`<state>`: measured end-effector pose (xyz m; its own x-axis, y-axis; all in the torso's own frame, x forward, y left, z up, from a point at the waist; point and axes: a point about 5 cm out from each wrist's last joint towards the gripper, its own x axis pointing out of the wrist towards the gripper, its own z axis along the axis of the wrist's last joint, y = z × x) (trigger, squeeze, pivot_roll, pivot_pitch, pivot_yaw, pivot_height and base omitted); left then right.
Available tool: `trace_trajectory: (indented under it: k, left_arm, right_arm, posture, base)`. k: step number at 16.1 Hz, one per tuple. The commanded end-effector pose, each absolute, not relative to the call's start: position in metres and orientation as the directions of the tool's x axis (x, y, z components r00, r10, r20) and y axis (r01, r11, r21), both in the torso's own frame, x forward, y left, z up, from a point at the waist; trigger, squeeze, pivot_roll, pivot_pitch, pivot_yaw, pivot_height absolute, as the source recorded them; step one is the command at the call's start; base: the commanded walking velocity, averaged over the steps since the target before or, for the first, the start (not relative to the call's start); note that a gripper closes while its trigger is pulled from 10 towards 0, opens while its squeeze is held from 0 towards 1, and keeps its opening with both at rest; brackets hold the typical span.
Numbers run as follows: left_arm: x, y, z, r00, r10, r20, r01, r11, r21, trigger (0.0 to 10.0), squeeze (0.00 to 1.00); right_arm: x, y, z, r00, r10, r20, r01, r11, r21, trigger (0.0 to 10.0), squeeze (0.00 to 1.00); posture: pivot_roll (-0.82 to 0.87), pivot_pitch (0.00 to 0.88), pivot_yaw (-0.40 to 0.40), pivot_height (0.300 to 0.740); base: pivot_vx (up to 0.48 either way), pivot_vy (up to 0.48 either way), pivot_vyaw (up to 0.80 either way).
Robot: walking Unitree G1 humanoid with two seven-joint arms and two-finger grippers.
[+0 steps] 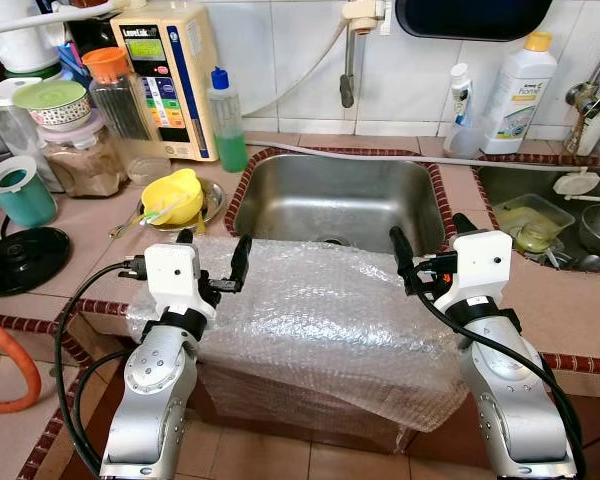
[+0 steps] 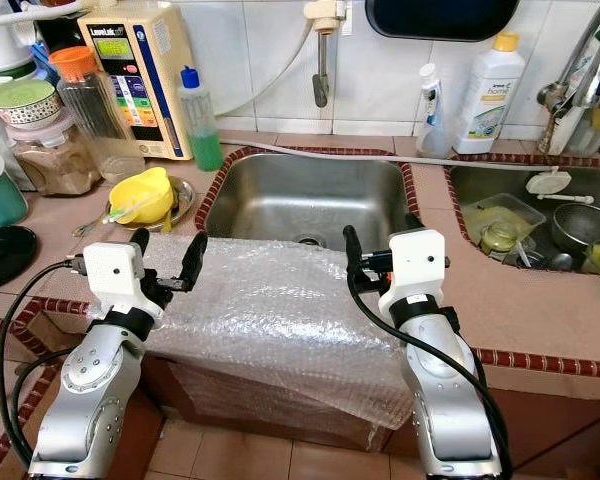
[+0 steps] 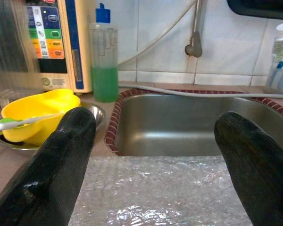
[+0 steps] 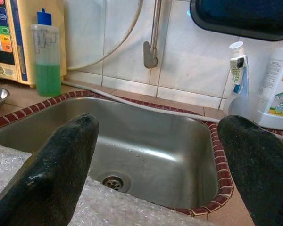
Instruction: Kitchen organization
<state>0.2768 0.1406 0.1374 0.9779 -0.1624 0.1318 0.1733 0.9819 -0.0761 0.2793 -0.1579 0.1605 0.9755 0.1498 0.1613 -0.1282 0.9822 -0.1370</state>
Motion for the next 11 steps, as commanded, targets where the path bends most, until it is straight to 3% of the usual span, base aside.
trace_trajectory:
  k: [1,7,11]
  left_arm:
    - [0.2761,0.1408,0.1415,0.975,-0.165,0.151,0.177,0.982,-0.067,10.0,0.0]
    - [0.2754,0.1392,0.1399,0.972,-0.182,0.147,0.194,0.978,-0.071,10.0,0.0]
    - [0.2757,0.1383,0.1396,0.97,-0.193,0.147,0.205,0.976,-0.071,10.0,0.0]
  right_arm:
    - [0.2811,-0.1564,0.165,0.971,0.159,0.178,-0.134,0.981,-0.142,10.0,0.0]
    - [0.2797,-0.1562,0.1629,0.972,0.165,0.17,-0.14,0.979,-0.15,10.0,0.0]
    - [0.279,-0.1568,0.1631,0.971,0.165,0.17,-0.139,0.978,-0.154,10.0,0.0]
  posture:
    - [-0.01,0.0,0.053,0.74]
    - [-0.01,0.0,0.052,0.74]
    - [-0.02,0.0,0.055,0.74]
  base:
    - [0.0,0.0,0.0]
    - [0.0,0.0,0.0]
    - [0.265,0.0,0.0]
